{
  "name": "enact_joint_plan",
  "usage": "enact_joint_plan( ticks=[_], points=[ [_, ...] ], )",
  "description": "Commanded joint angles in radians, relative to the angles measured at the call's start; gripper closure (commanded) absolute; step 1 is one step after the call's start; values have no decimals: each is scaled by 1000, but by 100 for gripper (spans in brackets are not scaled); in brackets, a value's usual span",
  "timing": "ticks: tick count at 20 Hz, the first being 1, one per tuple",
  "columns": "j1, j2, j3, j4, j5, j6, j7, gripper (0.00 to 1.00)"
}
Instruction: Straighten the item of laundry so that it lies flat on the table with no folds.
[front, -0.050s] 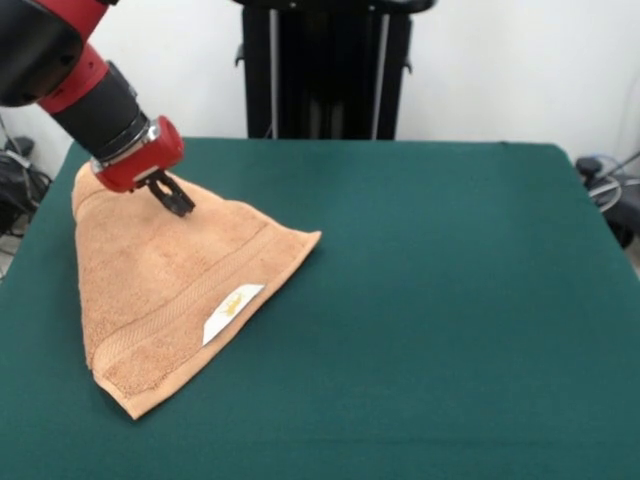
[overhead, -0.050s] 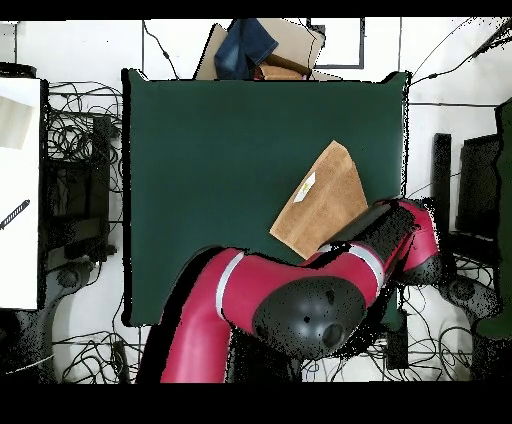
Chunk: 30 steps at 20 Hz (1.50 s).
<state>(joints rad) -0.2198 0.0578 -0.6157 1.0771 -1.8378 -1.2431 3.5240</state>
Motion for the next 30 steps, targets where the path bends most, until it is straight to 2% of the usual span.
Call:
enact_joint_plan(
  ticks=[1,5,14,21,30],
  points=[
    [33,9,65,44,76,130,103,100],
    [48,17,62,84,107,182,54,100],
    [6,57,145,126,184,216,-48,100],
    [-74,123,221,87,201,93,-50,100],
    [-59,166,238,74,200,45,-36,100]
  ],
)
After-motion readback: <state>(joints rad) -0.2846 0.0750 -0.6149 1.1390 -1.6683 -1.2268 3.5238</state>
